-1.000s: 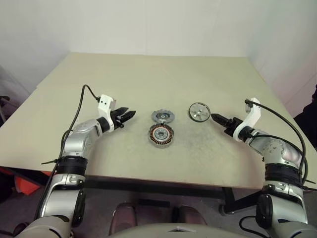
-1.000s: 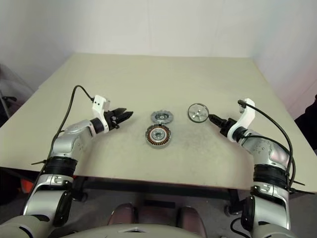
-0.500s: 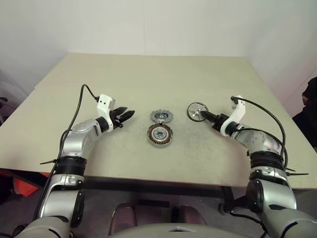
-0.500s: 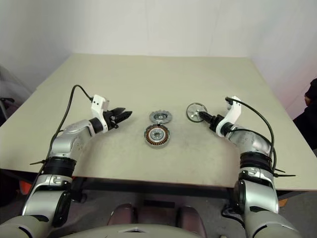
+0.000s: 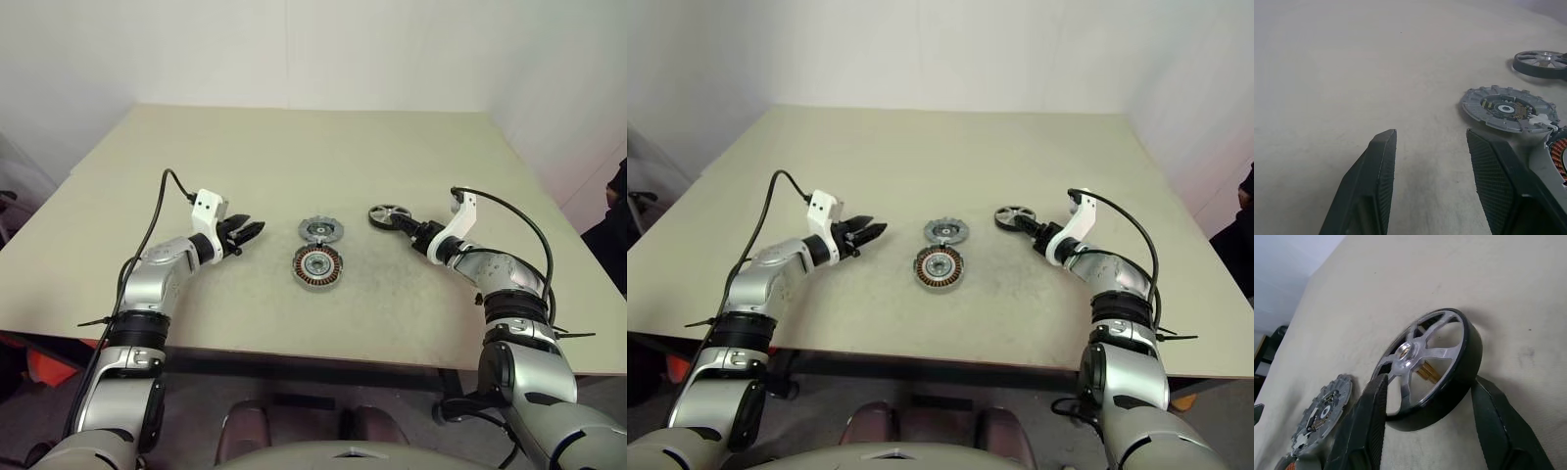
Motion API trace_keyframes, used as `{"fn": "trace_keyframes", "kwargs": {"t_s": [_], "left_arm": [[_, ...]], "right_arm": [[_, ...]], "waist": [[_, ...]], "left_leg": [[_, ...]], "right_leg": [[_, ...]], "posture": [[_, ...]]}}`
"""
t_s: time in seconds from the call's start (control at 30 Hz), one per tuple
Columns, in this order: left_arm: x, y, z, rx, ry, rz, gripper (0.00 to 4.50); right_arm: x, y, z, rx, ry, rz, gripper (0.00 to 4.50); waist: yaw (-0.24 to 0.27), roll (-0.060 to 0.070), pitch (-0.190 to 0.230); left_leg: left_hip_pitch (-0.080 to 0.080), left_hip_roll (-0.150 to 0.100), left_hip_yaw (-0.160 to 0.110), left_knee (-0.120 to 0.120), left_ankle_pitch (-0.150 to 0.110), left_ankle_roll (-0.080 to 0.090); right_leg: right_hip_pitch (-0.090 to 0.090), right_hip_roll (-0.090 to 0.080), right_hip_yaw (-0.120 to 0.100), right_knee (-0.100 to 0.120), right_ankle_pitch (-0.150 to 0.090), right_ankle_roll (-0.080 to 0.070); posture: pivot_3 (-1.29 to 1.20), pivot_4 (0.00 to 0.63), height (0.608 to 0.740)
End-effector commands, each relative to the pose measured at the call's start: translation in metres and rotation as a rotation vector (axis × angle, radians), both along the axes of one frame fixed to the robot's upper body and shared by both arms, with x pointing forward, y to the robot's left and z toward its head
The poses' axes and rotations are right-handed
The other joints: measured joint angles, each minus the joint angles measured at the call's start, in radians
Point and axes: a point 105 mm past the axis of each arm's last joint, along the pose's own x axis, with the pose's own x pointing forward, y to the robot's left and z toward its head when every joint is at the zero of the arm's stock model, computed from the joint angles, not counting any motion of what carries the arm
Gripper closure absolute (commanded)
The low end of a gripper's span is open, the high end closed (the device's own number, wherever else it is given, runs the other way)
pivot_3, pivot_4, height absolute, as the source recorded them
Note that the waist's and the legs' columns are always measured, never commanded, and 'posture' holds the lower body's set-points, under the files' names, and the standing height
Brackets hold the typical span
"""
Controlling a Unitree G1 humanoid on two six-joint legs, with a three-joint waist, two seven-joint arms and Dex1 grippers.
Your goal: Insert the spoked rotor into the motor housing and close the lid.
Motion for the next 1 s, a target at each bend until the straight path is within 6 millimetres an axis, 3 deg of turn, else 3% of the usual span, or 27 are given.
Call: {"fn": "trace_keyframes", "kwargs": {"t_s": [0.03, 0.13, 0.4, 0.63, 0.93, 1.0], "left_arm": [[0.003, 0.0, 0.013, 0.02, -0.054, -0.008, 2.06], [0.003, 0.0, 0.012, 0.024, -0.053, -0.009, 2.06], [0.002, -0.001, 0.01, 0.031, -0.047, -0.012, 2.06], [0.001, -0.002, 0.008, 0.028, -0.04, -0.016, 2.06], [-0.001, -0.006, 0.003, 0.023, -0.03, -0.025, 2.06], [-0.001, -0.007, 0.003, 0.022, -0.029, -0.026, 2.06]], "right_arm": [[0.005, -0.004, 0.008, -0.007, -0.02, -0.022, 2.81], [0.006, -0.005, 0.009, 0.004, -0.023, -0.031, 3.77], [0.005, -0.006, 0.011, 0.065, 0.002, -0.048, 3.77], [-0.014, 0.007, 0.042, 0.16, 0.03, 0.079, 3.77], [-0.046, 0.053, 0.085, 0.152, 0.064, 0.283, 3.77], [-0.05, 0.068, 0.085, 0.154, 0.089, 0.323, 3.77]], "waist": [[-0.001, 0.0, 0.0], [0.0, 0.0, 0.0], [0.0, 0.0, 0.0], [0.004, 0.001, 0.001], [0.003, 0.002, 0.002], [0.001, 0.002, 0.002]], "left_leg": [[0.0, 0.0, 0.0, 0.0, 0.0, 0.0], [0.0, 0.0, 0.0, 0.0, 0.0, 0.0], [0.0, 0.0, 0.0, 0.0, 0.0, 0.0], [-0.001, 0.0, 0.0, -0.002, 0.0, 0.0], [0.0, 0.0, 0.0, -0.005, 0.001, -0.002], [0.001, 0.0, 0.0, -0.008, 0.002, -0.004]], "right_leg": [[0.0, 0.0, 0.0, 0.0, 0.0, 0.0], [0.0, 0.0, 0.0, 0.0, 0.0, 0.0], [0.0, 0.0, 0.0, 0.0, 0.0, 0.0], [-0.001, 0.0, -0.001, -0.001, 0.0, 0.0], [-0.002, 0.0, 0.0, -0.001, -0.002, 0.0], [-0.002, 0.0, 0.001, -0.001, -0.003, 0.003]], "posture": [[0.0, 0.0, 0.74], [0.0, 0.0, 0.74], [0.0, 0.0, 0.74], [0.0, 0.0, 0.74], [0.0, 0.0, 0.74], [0.0, 0.0, 0.74]]}}
